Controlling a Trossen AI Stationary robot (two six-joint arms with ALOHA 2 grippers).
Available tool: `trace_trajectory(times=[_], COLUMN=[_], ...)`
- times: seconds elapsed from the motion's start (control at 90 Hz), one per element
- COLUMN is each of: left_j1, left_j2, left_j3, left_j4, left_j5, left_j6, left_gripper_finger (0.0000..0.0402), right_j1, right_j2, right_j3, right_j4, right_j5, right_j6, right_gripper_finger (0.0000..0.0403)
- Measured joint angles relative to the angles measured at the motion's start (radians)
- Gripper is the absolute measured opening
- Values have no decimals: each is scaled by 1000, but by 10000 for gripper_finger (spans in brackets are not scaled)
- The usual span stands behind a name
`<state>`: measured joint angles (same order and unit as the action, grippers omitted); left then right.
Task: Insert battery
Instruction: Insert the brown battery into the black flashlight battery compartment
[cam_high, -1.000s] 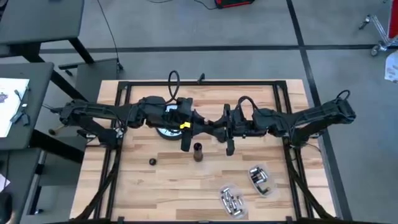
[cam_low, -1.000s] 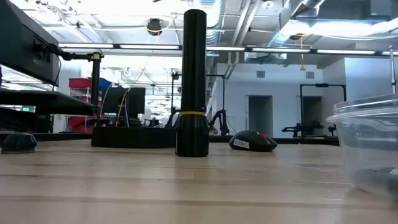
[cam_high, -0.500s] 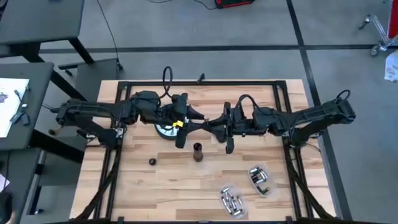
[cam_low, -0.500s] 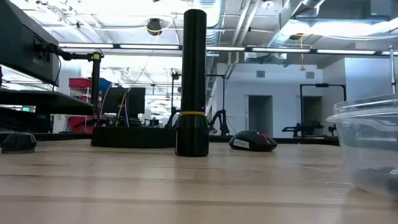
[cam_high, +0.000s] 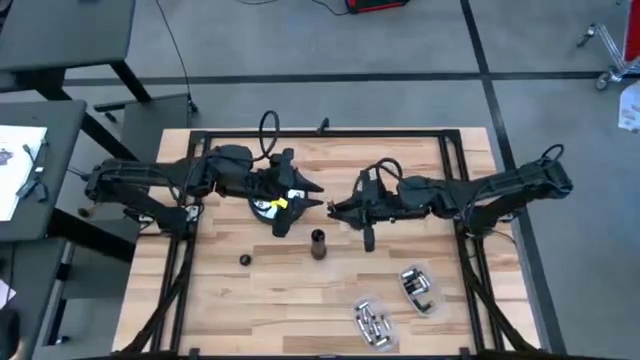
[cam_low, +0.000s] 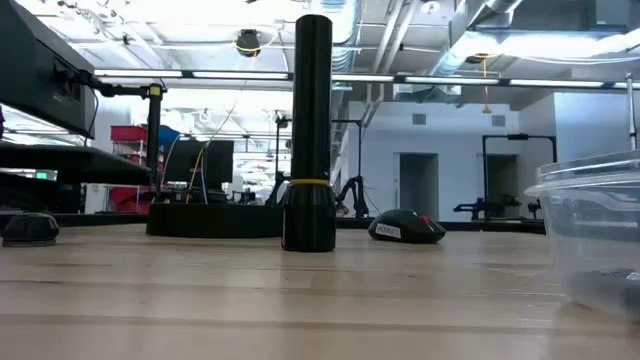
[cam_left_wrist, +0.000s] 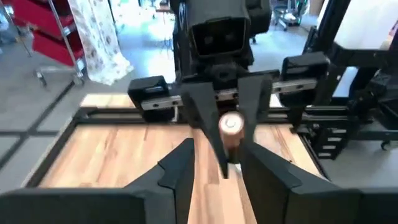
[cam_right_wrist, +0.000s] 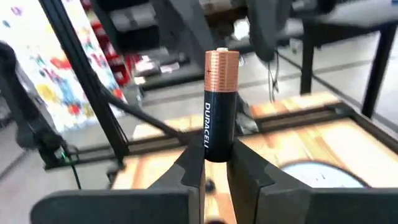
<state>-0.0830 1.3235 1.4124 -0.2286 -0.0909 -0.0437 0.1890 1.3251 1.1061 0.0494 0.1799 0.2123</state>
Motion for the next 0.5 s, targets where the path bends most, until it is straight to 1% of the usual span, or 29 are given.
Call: trace_trajectory(times=[0.111,0.2,0.289,0.5], left_j1=[0,0,0,6], left_j2=[1,5,7,55], left_j3=[0,0,0,0], left_j4=[-33,-41,-61,-37], left_j5=[36,42,43,43], left_j6=[-53,-71,-76,-87], left_gripper_finger=[107,107,107,107], right_j1=[0,0,0,0], right_j2=[3,4,5,5], right_j3=[0,0,0,0], right_j4=[-88,-153,-177,-208], right_j5=[0,0,0,0], right_j6=[0,-1,-1,-3], right_gripper_finger=[27,27,27,27])
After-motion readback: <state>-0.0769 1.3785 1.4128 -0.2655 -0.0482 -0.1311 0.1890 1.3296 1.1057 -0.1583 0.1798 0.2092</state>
